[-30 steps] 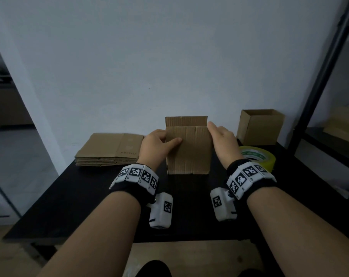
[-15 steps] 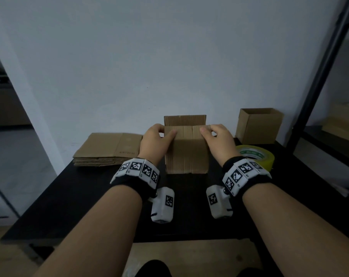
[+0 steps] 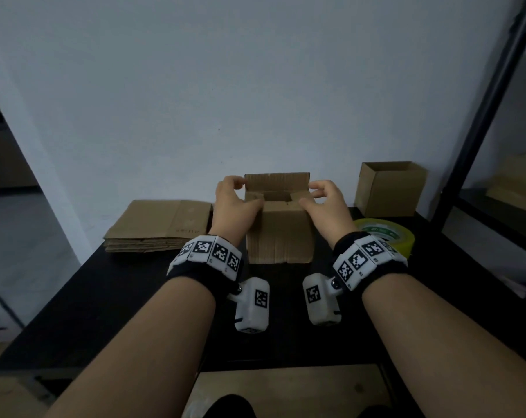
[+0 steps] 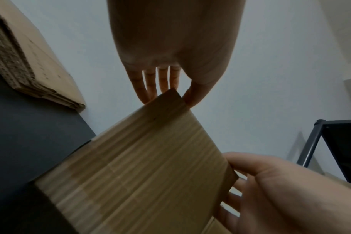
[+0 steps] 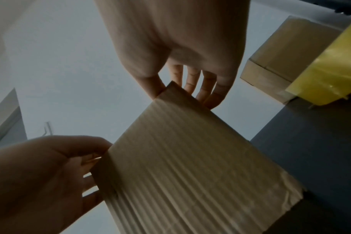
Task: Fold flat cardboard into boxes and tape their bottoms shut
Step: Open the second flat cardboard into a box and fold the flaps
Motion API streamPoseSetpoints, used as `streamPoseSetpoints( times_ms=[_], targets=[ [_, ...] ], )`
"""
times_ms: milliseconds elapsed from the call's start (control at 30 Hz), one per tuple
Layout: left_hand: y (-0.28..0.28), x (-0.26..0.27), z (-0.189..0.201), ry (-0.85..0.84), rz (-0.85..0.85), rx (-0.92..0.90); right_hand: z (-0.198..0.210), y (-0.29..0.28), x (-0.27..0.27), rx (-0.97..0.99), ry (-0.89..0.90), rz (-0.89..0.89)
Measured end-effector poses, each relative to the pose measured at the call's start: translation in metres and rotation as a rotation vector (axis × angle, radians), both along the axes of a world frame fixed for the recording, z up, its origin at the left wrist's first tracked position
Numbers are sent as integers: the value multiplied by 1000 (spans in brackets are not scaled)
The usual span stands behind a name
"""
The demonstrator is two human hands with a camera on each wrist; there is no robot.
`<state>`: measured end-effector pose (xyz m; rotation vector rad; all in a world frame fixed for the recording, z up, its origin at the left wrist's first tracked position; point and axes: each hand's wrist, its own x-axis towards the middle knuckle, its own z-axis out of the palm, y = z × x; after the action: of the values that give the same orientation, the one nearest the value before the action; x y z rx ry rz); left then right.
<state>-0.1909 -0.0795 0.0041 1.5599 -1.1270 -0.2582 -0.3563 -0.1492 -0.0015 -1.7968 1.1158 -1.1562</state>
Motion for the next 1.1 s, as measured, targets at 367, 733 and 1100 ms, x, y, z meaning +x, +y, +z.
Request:
streamPoseSetpoints(
  times_ms=[367,733,1100],
  targets=[
    [-17,-6,-3,273,-106,88,-1,-6,-1,122,-107,7],
    [-19,-3,-10,312,-170,-7,8,-5,19,99,-185,60],
    [-26,-7,-3,198,-55,112,1,-3,16,22,-109,11]
  ],
)
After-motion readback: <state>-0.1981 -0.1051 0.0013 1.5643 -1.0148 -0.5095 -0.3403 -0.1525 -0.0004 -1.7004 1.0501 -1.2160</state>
